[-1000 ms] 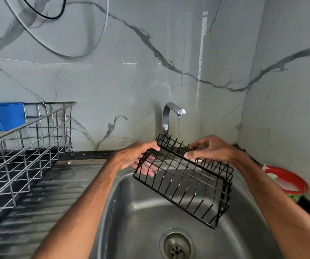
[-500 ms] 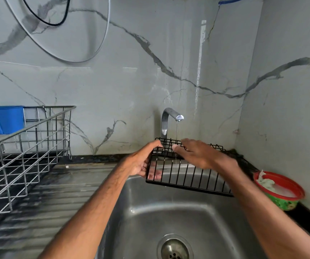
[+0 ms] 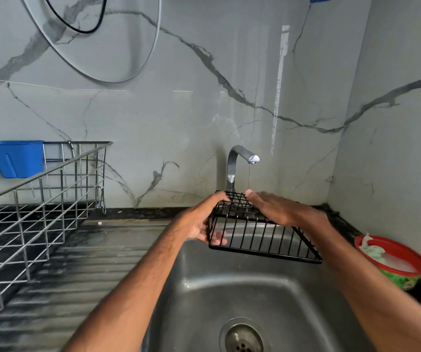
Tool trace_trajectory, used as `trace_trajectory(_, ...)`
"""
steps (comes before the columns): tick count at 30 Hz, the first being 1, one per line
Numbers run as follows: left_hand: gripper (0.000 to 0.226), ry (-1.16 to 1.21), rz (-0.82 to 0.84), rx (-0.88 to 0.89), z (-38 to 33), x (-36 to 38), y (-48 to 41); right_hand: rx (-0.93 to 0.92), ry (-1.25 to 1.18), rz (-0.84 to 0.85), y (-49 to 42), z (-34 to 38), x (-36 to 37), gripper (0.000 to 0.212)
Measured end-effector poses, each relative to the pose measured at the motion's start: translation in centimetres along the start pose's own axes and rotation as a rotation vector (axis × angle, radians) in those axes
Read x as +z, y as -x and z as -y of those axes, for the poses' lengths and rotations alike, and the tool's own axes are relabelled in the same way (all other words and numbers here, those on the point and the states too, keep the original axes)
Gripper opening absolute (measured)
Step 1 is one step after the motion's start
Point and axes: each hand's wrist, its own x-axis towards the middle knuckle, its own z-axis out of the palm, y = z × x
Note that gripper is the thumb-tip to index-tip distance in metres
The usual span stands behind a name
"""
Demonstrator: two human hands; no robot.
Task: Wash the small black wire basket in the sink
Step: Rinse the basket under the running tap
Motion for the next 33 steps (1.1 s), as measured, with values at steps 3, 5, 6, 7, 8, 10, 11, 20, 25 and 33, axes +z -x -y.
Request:
trace_trajectory(3,0.062,0.011,0.007,-0.003,0.2,0.3,-0.4,-0.072,-0.026,0.046,-1.0,1.8,0.4,0.093)
trace_trajectory(5,0.076,0.037,0.007,0.002,0.3,0.2,-0.9,-0.206,-0.021,0.053,-0.7,3.8,0.9,0.077)
trace_trajectory(6,0.077,0.055,0.001,0.008,0.3,0.1,-1.1,-0.264,0.002,0.042,-0.2,4.6,1.3,0.075)
trace_trajectory(7,0.075,0.063,-0.005,0.013,0.3,0.0,-1.0,-0.303,0.027,0.019,0.4,5.0,1.6,0.076)
trace_trajectory(8,0.073,0.059,-0.005,0.014,0.2,-0.2,-1.1,-0.315,0.046,0.006,1.1,5.0,1.7,0.076)
trace_trajectory(10,0.065,0.049,-0.002,0.006,0.1,-0.5,-0.7,-0.285,0.034,0.064,2.9,4.1,1.4,0.076)
trace_trajectory(11,0.061,0.049,0.004,0.002,0.1,-0.5,-0.5,-0.264,0.009,0.111,3.6,3.3,1.0,0.076)
trace_trajectory(20,0.054,0.09,0.033,-0.037,0.6,-0.5,-0.7,-0.068,0.095,0.001,2.8,-0.4,0.2,0.089)
trace_trajectory(25,0.059,0.101,0.052,-0.06,0.9,-0.8,-0.9,-0.071,0.147,-0.07,2.3,-1.2,1.9,0.093)
trace_trajectory(33,0.051,0.075,0.105,-0.05,1.1,-1.3,-1.0,-0.122,0.148,-0.031,0.8,2.6,1.9,0.088)
